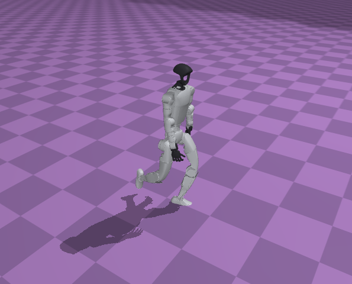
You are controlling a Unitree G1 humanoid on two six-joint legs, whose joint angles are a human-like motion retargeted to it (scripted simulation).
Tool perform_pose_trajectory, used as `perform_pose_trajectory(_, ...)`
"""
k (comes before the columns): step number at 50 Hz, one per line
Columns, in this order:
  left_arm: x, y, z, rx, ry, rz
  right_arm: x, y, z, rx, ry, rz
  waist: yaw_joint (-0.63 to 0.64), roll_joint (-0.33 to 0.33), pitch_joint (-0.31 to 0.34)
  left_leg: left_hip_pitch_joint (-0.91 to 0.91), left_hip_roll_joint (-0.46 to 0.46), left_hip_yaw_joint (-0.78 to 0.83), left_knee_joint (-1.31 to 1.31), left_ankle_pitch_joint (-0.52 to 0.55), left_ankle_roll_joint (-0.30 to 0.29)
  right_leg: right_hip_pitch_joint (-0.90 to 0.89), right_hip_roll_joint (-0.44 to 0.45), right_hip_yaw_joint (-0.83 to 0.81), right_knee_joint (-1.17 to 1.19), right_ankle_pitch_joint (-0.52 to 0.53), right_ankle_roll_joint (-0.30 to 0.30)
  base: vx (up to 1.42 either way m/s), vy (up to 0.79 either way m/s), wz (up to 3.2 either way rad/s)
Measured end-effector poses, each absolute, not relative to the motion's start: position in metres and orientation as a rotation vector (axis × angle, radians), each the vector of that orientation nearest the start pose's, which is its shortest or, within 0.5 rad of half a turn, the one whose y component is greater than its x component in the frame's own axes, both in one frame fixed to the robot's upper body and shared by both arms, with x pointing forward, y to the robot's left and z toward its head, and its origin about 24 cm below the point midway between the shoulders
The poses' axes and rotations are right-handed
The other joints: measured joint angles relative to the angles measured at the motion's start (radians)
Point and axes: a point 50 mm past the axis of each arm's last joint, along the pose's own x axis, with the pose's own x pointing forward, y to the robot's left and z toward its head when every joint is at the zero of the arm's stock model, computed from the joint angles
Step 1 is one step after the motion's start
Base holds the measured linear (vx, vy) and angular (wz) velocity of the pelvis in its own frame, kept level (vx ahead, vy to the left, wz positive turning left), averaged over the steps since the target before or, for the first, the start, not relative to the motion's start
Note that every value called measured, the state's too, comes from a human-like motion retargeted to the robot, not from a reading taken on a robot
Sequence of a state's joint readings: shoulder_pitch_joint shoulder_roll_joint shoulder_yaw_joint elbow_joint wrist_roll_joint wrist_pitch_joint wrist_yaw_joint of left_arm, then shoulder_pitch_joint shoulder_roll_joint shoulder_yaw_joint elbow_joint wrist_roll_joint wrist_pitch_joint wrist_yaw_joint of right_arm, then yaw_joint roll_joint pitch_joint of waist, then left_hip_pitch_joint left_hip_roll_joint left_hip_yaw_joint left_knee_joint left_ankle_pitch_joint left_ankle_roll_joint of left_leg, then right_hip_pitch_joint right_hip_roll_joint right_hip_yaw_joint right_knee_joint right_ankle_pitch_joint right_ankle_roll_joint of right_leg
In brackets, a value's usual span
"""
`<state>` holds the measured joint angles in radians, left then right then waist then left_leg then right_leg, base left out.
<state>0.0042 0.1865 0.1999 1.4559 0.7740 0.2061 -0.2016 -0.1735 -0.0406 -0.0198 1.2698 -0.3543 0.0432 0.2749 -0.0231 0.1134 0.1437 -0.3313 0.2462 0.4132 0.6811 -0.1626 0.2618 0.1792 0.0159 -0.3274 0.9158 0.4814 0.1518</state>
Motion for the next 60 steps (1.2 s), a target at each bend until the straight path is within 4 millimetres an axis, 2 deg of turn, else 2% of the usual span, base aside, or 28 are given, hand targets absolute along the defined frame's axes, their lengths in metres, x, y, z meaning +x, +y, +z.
perform_pose_trajectory(3, 0.078, 0.256, -0.16, 0.641, 1.528, -0.241, 0.1, -0.172, -0.171, -0.272, 1.314, 0.303, -0.055, -0.044, 0.002, 0.135, -0.117, 0.039, -0.238, 0.053, -0.009, -0.219, -0.022, 0.002, 0.003, -0.272, 0.024, 0.55, -0.08, 0.34)
perform_pose_trajectory(5, 0.123, 0.273, -0.144, 0.703, 1.391, -0.21, 0.068, -0.185, -0.176, -0.275, 1.426, 0.239, 0.006, -0.101, -0.004, 0.241, -0.197, 0.147, -0.395, 0.079, -0.033, -0.353, -0.042, 0.088, -0.064, -0.355, 0.044, 0.46, -0.09, -0.52)
perform_pose_trajectory(8, 0.181, 0.289, -0.115, 0.815, 1.24, -0.232, 0.012, -0.197, -0.178, -0.182, 1.65, 0.21, -0.125, -0.121, 0.006, 0.32, -0.291, 0.027, -0.52, 0.104, -0.034, -0.462, -0.035, 0.04, -0.294, -0.431, 0.038, 0.64, -0.12, 1.57)
perform_pose_trajectory(10, 0.212, 0.297, -0.094, 0.874, 1.147, -0.214, -0.024, -0.205, -0.173, -0.125, 1.822, 0.241, -0.142, -0.145, 0.011, 0.385, -0.344, 0.003, -0.574, 0.085, -0.024, -0.509, -0.065, 0.014, -0.466, -0.464, -0.015, 0.58, -0.15, 0.1)
perform_pose_trajectory(13, 0.25, 0.304, -0.063, 0.947, 0.981, -0.142, -0.063, -0.217, -0.162, -0.093, 2.027, 0.276, -0.149, -0.159, 0.018, 0.472, -0.383, -0.053, -0.613, 0.031, -0.002, -0.559, -0.096, -0.144, -0.685, -0.558, -0.2, 0.67, -0.23, -0.12)
perform_pose_trajectory(15, 0.269, 0.307, -0.044, 0.969, 0.871, -0.083, -0.074, -0.218, -0.16, -0.12, 2.052, 0.234, -0.149, -0.161, 0.027, 0.533, -0.376, -0.065, -0.622, -0.012, 0.0, -0.587, -0.055, -0.148, -0.789, -0.591, -0.269, 0.77, -0.39, -0.22)
perform_pose_trajectory(18, 0.279, 0.295, -0.039, 0.944, 0.762, -0.034, -0.074, -0.206, -0.168, -0.12, 1.891, -0.065, -0.114, -0.178, 0.025, 0.624, -0.374, -0.076, -0.599, -0.08, 0.0, -0.581, -0.051, -0.15, -0.762, -0.613, -0.3, 0.87, -0.51, -0.42)
perform_pose_trajectory(21, 0.262, 0.274, -0.065, 0.828, 0.762, -0.011, -0.062, -0.197, -0.173, 0.002, 1.776, -0.24, -0.061, -0.175, 0.02, 0.714, -0.345, -0.028, -0.524, -0.113, 0.0, -0.439, -0.083, -0.482, -0.668, -0.636, -0.394, 1.14, -0.62, -1.05)
perform_pose_trajectory(22, 0.249, 0.266, -0.078, 0.78, 0.797, -0.007, -0.058, -0.196, -0.174, 0.048, 1.762, -0.246, -0.054, -0.175, 0.023, 0.746, -0.337, -0.009, -0.49, -0.09, 0.0, -0.409, -0.084, -0.489, -0.638, -0.628, -0.413, 1.25, -0.64, -1.14)
perform_pose_trajectory(23, 0.233, 0.255, -0.095, 0.725, 0.852, -0.008, -0.052, -0.199, -0.174, 0.09, 1.755, -0.23, -0.052, -0.186, 0.034, 0.768, -0.349, 0.007, -0.447, -0.034, 0.0, -0.454, -0.074, -0.245, -0.56, -0.652, -0.412, 1.02, -0.62, -1.15)
perform_pose_trajectory(24, 0.213, 0.244, -0.112, 0.69, 0.93, -0.035, -0.047, -0.2, -0.174, 0.126, 1.759, -0.208, -0.052, -0.188, 0.048, 0.777, -0.335, 0.011, -0.366, 0.031, 0.0, -0.444, -0.07, -0.143, -0.528, -0.666, -0.402, 0.88, -0.57, -1.04)
perform_pose_trajectory(27, 0.136, 0.217, -0.156, 0.651, 1.234, -0.181, -0.022, -0.208, -0.175, 0.103, 1.746, -0.15, -0.008, -0.174, 0.084, 0.722, -0.275, 0.002, -0.018, 0.231, 0.0, -0.268, -0.05, -0.14, -0.59, -0.703, -0.399, 1.05, -0.63, -1.91)
perform_pose_trajectory(28, 0.111, 0.215, -0.164, 0.672, 1.338, -0.247, -0.005, -0.212, -0.175, 0.033, 1.696, -0.131, -0.005, -0.158, 0.1, 0.665, -0.249, -0.036, 0.135, 0.258, 0.0, -0.208, -0.027, -0.138, -0.633, -0.699, -0.403, 0.88, -0.61, -1.62)
perform_pose_trajectory(30, 0.069, 0.218, -0.17, 0.739, 1.524, -0.383, 0.04, -0.216, -0.175, -0.144, 1.534, -0.067, -0.029, -0.125, 0.114, 0.52, -0.182, -0.105, 0.416, 0.198, 0.0, -0.154, 0.032, -0.094, -0.693, -0.678, -0.397, 0.59, -0.35, -0.79)
perform_pose_trajectory(33, 0.026, 0.216, -0.172, 0.734, 1.719, -0.512, 0.107, -0.21, -0.164, -0.392, 1.235, 0.059, -0.009, -0.092, 0.089, 0.284, -0.101, -0.132, 0.637, 0.152, 0.0, -0.132, 0.072, -0.11, -0.755, -0.642, -0.368, 0.38, 0.06, -0.94)
perform_pose_trajectory(36, -0.001, 0.203, -0.174, 0.565, 1.796, -0.543, 0.159, -0.195, -0.145, -0.541, 0.98, 0.153, 0.031, -0.097, 0.065, 0.183, -0.038, -0.002, 0.57, 0.124, 0.0, -0.126, 0.066, -0.056, -0.777, -0.609, -0.326, 0.19, 0.38, -1.46)
perform_pose_trajectory(38, -0.015, 0.192, -0.177, 0.425, 1.791, -0.529, 0.181, -0.178, -0.136, -0.588, 0.89, 0.24, 0.053, -0.107, 0.051, 0.201, 0.052, 0.196, 0.44, 0.045, 0.0, -0.117, 0.039, -0.037, -0.778, -0.598, -0.292, 0.4, 0.29, -1.93)
perform_pose_trajectory(40, -0.028, 0.18, -0.178, 0.299, 1.77, -0.494, 0.197, -0.16, -0.13, -0.607, 0.856, 0.36, 0.055, -0.124, 0.041, 0.213, 0.048, 0.356, 0.234, 0.0, 0.0, -0.128, -0.01, 0.018, -0.764, -0.582, -0.25, 0.15, 0.36, -1.57)
perform_pose_trajectory(42, -0.039, 0.171, -0.178, 0.235, 1.778, -0.468, 0.207, -0.146, -0.125, -0.612, 0.836, 0.448, -0.013, -0.124, 0.008, 0.104, -0.093, 0.236, -0.063, 0.066, -0.049, -0.186, -0.053, 0.051, -0.743, -0.563, -0.201, 0.06, 0.37, -0.68)
perform_pose_trajectory(43, -0.045, 0.17, -0.178, 0.214, 1.795, -0.461, 0.209, -0.138, -0.124, -0.617, 0.826, 0.49, -0.033, -0.109, 0.002, 0.068, -0.128, 0.097, -0.171, 0.074, -0.13, -0.193, -0.032, 0.083, -0.728, -0.57, -0.193, 0.29, 0.15, -1.23)
perform_pose_trajectory(45, -0.048, 0.173, -0.176, 0.215, 1.83, -0.495, 0.212, -0.129, -0.122, -0.636, 0.821, 0.532, -0.065, -0.077, 0.009, 0.002, -0.219, -0.331, -0.287, 0.045, -0.231, -0.191, 0.007, 0.135, -0.706, -0.583, -0.179, 0.4, 0.08, -1.72)
perform_pose_trajectory(47, -0.041, 0.181, -0.175, 0.293, 1.855, -0.585, 0.207, -0.131, -0.125, -0.641, 0.845, 0.49, -0.045, -0.059, 0.025, 0.01, -0.291, -0.651, -0.365, 0.071, -0.332, -0.193, 0.028, 0.212, -0.671, -0.598, -0.162, 0.35, 0.13, -2.33)
perform_pose_trajectory(48, -0.034, 0.187, -0.175, 0.355, 1.859, -0.634, 0.203, -0.134, -0.127, -0.631, 0.865, 0.447, -0.015, -0.057, 0.033, 0.02, -0.297, -0.717, -0.39, 0.097, -0.389, -0.199, 0.033, 0.259, -0.647, -0.605, -0.153, 0.36, 0.18, -2.65)
perform_pose_trajectory(50, -0.017, 0.198, -0.175, 0.501, 1.83, -0.696, 0.191, -0.145, -0.134, -0.599, 0.917, 0.35, 0.017, -0.053, 0.042, 0.038, -0.289, -0.716, -0.412, 0.152, -0.418, -0.209, 0.04, 0.328, -0.612, -0.617, -0.136, 0.38, 0.26, -2.42)
perform_pose_trajectory(53, 0.015, 0.211, -0.176, 0.703, 1.698, -0.636, 0.176, -0.175, -0.141, -0.63, 1.041, 0.276, 0.003, -0.059, 0.033, 0.042, -0.245, -0.5, -0.345, 0.067, -0.266, -0.23, 0.025, 0.383, -0.6, -0.633, -0.125, 0.29, 0.37, -1.68)
perform_pose_trajectory(55, 0.03, 0.217, -0.175, 0.742, 1.625, -0.495, 0.16, -0.197, -0.147, -0.74, 1.192, 0.333, -0.06, -0.049, 0.018, 0.044, -0.234, -0.482, -0.32, 0.061, -0.223, -0.234, 0.04, 0.404, -0.618, -0.633, -0.128, 0.25, 0.35, -1.49)
perform_pose_trajectory(58, 0.05, 0.228, -0.172, 0.575, 1.519, -0.186, 0.151, -0.21, -0.149, -0.981, 1.289, 0.459, -0.129, -0.092, 0.032, 0.068, -0.205, -0.355, -0.314, 0.061, -0.183, -0.271, 0.024, 0.459, -0.623, -0.592, -0.092, 0.07, 0.26, -2.59)
perform_pose_trajectory(60, 0.062, 0.236, -0.169, 0.473, 1.45, -0.044, 0.139, -0.214, -0.153, -1.028, 1.32, 0.485, -0.147, -0.115, 0.029, 0.116, -0.19, -0.278, -0.362, 0.058, -0.166, -0.299, 0.0, 0.423, -0.636, -0.551, -0.057, 0.0, 0.19, -2.62)
